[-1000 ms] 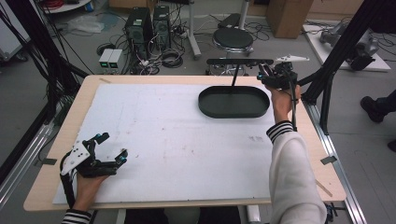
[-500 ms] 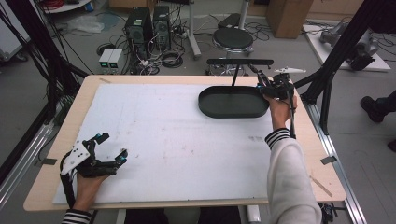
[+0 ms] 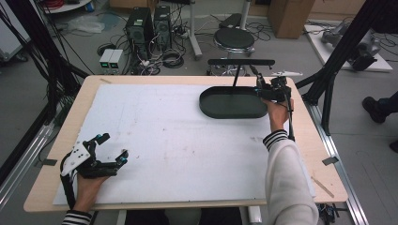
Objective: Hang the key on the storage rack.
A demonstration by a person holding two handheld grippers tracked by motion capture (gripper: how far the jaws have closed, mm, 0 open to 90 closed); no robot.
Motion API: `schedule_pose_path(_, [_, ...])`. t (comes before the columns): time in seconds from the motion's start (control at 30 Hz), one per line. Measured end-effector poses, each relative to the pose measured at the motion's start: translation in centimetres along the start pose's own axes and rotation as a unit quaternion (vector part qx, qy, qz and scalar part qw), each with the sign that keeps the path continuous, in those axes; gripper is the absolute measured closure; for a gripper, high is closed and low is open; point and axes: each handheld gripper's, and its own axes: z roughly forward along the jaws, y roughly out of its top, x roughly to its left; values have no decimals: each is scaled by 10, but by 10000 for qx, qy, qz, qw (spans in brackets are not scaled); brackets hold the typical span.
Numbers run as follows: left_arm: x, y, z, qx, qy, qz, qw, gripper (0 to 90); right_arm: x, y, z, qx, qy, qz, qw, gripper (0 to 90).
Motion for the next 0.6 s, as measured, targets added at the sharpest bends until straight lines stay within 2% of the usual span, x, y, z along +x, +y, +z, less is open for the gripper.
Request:
schedule_pose_path(0.07, [0, 0, 0, -5, 7, -4, 10000, 17, -1, 0, 0, -3, 32, 76, 10000, 247])
schedule_pose_path(0.13, [0, 0, 0, 12, 3, 5, 10000, 17, -1, -1, -1, 11, -21, 176, 9998, 98])
schedule_pose_path(0.2, [0, 0, 0, 23, -3, -1, 10000, 17, -1, -2, -6, -105, 196, 222, 9995, 96])
schedule_pose_path(0.27, [0, 0, 0, 18, -5, 4, 10000, 17, 2, -3, -14, -326, 362, 138, 9987, 4])
schedule_pose_path(0.33, [0, 0, 0, 10, -10, 20, 10000, 17, 4, -3, -25, -538, 601, 87, 9967, 3])
schedule_pose_path(0.4, [0, 0, 0, 13, -5, 11, 10000, 17, 7, -5, -35, -702, 729, 57, 9949, 3])
schedule_pose_path(0.47, [0, 0, 0, 14, -9, 10, 10000, 17, 12, -8, -45, -789, 872, -79, 9930, 3])
schedule_pose_path(0.5, [0, 0, 0, 13, -13, 8, 10000, 17, 15, -10, -52, -843, 993, -203, 9913, 4])
schedule_pose_path(0.57, [0, 0, 0, 13, -14, 8, 10000, 17, 19, -14, -62, -956, 1155, -303, 9882, 3])
schedule_pose_path(0.6, [0, 0, 0, 18, -19, 3, 10000, 17, 22, -18, -68, -1044, 1281, -354, 9856, 3])
